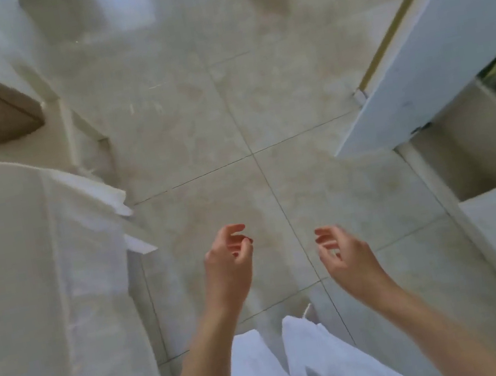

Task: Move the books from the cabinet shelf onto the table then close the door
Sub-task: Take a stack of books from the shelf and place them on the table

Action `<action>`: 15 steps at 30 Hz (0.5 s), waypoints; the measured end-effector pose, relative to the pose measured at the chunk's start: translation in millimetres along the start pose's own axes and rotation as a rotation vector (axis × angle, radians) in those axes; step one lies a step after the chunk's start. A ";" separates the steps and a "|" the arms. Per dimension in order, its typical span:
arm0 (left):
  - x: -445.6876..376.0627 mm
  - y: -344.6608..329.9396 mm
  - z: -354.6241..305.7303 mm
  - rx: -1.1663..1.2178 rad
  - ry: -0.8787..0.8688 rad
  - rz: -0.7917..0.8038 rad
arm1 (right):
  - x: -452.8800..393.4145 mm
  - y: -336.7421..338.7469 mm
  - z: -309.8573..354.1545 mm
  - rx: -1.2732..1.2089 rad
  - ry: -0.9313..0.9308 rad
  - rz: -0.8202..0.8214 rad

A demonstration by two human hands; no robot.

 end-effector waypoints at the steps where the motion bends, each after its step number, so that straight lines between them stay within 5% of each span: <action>1: -2.1 -27.0 -17.3 0.003 -0.014 0.040 | -1.7 21.4 -15.5 -0.011 -0.019 -0.030; 15: 6.3 -286.6 -191.7 -0.124 -0.354 0.561 | 15.8 229.6 -170.7 -0.254 -0.360 -0.537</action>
Point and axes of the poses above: each hand's wrist, its own x-axis away from the middle knuckle, its own y-axis out of the back of the hand, z = x × y, the point moved 5 cm from there along -x, towards the middle knuckle, and after that the axes turned 6 degrees about -x, right-handed, at the moved point
